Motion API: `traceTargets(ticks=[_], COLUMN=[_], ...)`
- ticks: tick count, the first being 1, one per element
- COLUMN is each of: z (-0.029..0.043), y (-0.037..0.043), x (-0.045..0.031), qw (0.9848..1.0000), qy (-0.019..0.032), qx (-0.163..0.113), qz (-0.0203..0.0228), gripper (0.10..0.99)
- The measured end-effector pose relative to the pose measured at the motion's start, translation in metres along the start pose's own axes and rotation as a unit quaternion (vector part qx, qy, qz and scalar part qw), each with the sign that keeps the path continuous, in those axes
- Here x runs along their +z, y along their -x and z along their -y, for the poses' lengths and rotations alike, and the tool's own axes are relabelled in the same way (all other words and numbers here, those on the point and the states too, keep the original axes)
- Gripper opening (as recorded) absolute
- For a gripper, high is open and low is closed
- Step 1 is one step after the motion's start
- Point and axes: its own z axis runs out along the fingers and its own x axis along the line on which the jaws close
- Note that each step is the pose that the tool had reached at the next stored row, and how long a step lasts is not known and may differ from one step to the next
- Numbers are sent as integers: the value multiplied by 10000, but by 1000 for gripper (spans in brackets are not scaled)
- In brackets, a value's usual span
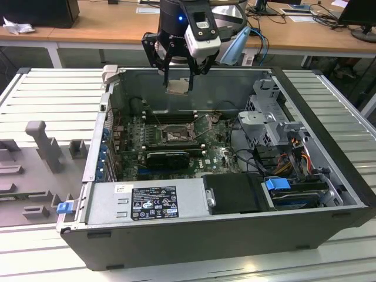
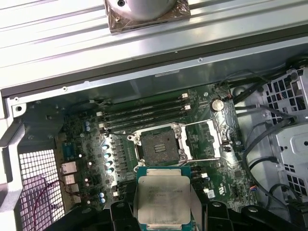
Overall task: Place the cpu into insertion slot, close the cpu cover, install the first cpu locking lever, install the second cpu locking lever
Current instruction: 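Place the cpu into insertion slot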
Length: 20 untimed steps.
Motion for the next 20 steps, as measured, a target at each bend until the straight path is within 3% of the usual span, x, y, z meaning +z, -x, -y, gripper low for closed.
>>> traceTargets(ticks=[17,20], z=[0,2], y=[0,0], x=[2,15], qw=[9997,9997], qy=[5,1], qx=[256,263], qz=[23,9], gripper=[529,529])
